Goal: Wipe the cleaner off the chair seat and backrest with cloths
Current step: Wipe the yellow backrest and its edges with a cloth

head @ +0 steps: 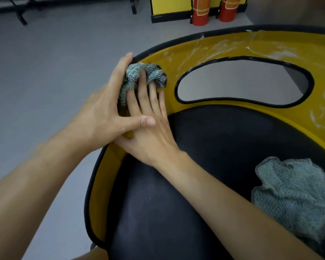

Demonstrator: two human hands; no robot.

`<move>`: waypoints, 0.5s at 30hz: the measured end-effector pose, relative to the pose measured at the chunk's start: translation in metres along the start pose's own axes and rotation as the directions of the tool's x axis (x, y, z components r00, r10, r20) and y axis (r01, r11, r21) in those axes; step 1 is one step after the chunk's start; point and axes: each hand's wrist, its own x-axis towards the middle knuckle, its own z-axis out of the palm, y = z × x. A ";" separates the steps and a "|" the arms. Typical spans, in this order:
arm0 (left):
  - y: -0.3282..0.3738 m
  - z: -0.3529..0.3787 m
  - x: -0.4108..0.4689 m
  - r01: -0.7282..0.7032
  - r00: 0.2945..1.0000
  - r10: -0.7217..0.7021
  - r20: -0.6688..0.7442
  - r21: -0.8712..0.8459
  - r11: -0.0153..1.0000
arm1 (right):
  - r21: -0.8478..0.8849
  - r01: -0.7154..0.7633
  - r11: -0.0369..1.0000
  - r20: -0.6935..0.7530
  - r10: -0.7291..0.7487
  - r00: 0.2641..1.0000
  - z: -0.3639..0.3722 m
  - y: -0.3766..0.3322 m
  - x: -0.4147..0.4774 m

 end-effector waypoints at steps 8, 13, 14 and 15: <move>0.003 -0.001 -0.003 -0.005 1.000 0.005 0.001 -0.050 0.999 | -0.033 -0.026 0.999 0.189 0.032 0.981 0.027 0.011 -0.035; 0.002 0.001 -0.001 -0.001 1.000 0.001 0.015 -0.055 0.998 | -0.053 -0.018 0.998 0.209 0.029 0.978 0.025 0.021 -0.036; 0.002 0.000 -0.001 -0.010 1.000 0.011 0.022 -0.057 0.998 | -0.040 -0.024 0.999 0.145 0.030 0.989 0.018 0.016 -0.025; 0.001 0.000 0.000 -0.015 1.000 0.016 0.024 -0.056 0.998 | -0.025 -0.036 0.999 0.073 0.038 0.997 0.010 0.010 -0.011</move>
